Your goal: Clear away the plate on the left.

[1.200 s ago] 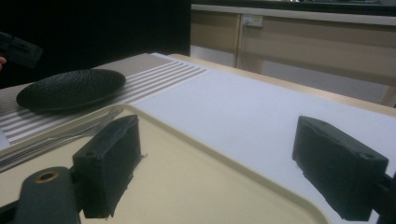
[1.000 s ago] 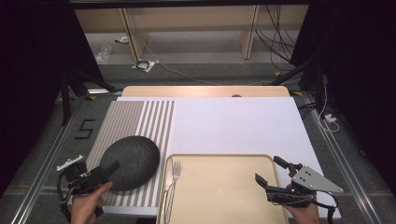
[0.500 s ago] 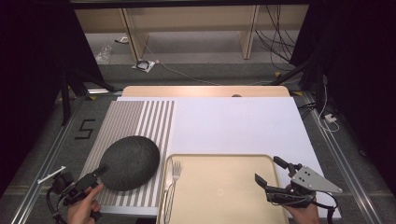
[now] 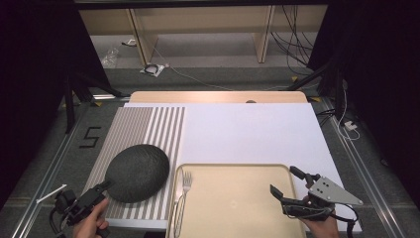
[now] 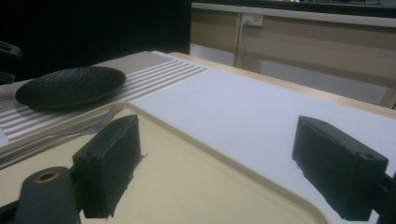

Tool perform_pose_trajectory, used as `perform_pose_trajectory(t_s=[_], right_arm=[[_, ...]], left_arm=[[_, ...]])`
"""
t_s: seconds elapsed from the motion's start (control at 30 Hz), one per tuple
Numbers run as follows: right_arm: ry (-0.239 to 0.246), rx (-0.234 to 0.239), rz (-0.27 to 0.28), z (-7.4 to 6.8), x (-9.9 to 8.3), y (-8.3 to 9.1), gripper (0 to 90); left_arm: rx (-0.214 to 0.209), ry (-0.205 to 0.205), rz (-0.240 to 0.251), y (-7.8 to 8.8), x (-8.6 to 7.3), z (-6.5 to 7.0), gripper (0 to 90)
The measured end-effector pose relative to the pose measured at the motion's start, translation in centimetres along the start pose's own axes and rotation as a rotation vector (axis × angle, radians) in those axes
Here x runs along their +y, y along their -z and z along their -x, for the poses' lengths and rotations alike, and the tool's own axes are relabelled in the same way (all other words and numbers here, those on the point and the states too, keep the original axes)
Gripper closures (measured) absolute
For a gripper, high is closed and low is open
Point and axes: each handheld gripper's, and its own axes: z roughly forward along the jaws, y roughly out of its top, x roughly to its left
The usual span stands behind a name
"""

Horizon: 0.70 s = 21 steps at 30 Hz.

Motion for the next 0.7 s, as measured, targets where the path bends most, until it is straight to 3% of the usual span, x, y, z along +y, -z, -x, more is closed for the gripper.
perform_pose_trajectory(t_s=[0.1,0.17,0.2,0.7], right_arm=[[0.000,0.000,0.000,0.0,0.0,0.0,16.4],[0.001,-0.001,0.001,0.0,0.0,0.0,16.4],[0.002,-0.001,0.000,0.0,0.0,0.0,16.4],[0.000,-0.003,0.000,0.0,0.0,0.0,16.4]], left_arm=[[-0.018,0.049,-0.024,-0.1,-0.2,-0.4,19.9],[-0.032,0.101,-0.053,-0.3,-0.4,-0.9,20.0],[-0.046,0.147,-0.076,-0.5,-0.6,-1.3,21.0],[-0.073,0.275,-0.074,-0.8,-1.8,-1.7,25.4]])
